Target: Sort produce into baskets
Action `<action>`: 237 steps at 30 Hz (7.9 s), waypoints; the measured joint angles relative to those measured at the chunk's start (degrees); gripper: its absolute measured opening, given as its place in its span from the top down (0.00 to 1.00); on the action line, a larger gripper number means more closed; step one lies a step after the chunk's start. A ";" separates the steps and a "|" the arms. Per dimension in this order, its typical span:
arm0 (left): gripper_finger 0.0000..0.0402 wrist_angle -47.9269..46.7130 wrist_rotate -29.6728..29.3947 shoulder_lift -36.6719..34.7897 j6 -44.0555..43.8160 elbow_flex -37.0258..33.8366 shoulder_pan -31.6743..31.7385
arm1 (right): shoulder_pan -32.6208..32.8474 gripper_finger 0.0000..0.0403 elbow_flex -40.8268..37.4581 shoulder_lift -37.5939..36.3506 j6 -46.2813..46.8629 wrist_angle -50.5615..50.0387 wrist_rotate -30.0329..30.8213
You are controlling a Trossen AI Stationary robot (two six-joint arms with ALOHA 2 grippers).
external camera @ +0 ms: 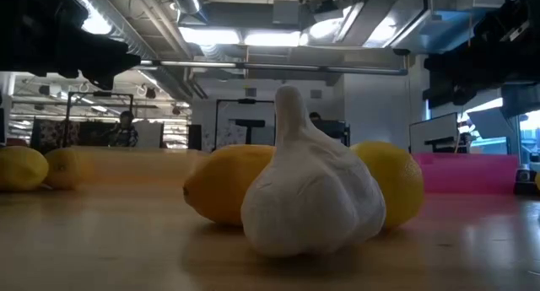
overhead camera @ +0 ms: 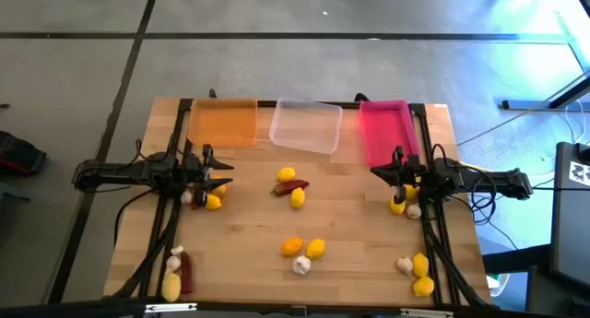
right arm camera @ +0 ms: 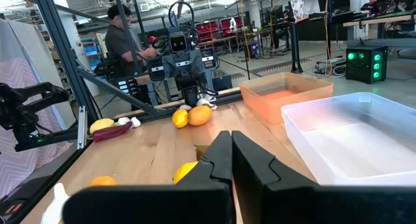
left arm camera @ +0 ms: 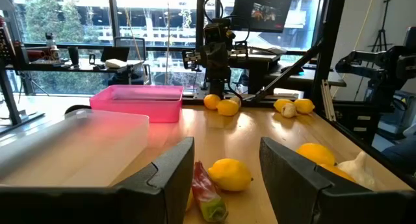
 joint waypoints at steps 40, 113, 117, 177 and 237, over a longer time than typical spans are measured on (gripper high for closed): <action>0.58 17.92 -2.60 0.00 -2.93 0.05 0.06 | 0.00 0.98 0.86 0.02 -12.75 1.10 11.61; 0.58 25.31 -13.16 52.21 -20.78 13.37 -3.41 | -13.38 0.59 41.08 87.84 -22.35 1.19 -18.59; 0.58 25.35 -13.16 57.65 -21.85 14.98 -3.41 | -13.97 0.59 41.17 90.31 -22.92 4.29 -20.57; 0.58 24.52 -13.31 94.99 -35.04 28.57 -5.90 | -11.61 0.87 41.28 101.57 -23.83 18.54 -21.94; 0.58 21.97 -19.73 80.10 -16.02 28.57 5.40 | -30.38 0.56 41.30 92.55 -23.92 14.95 -6.01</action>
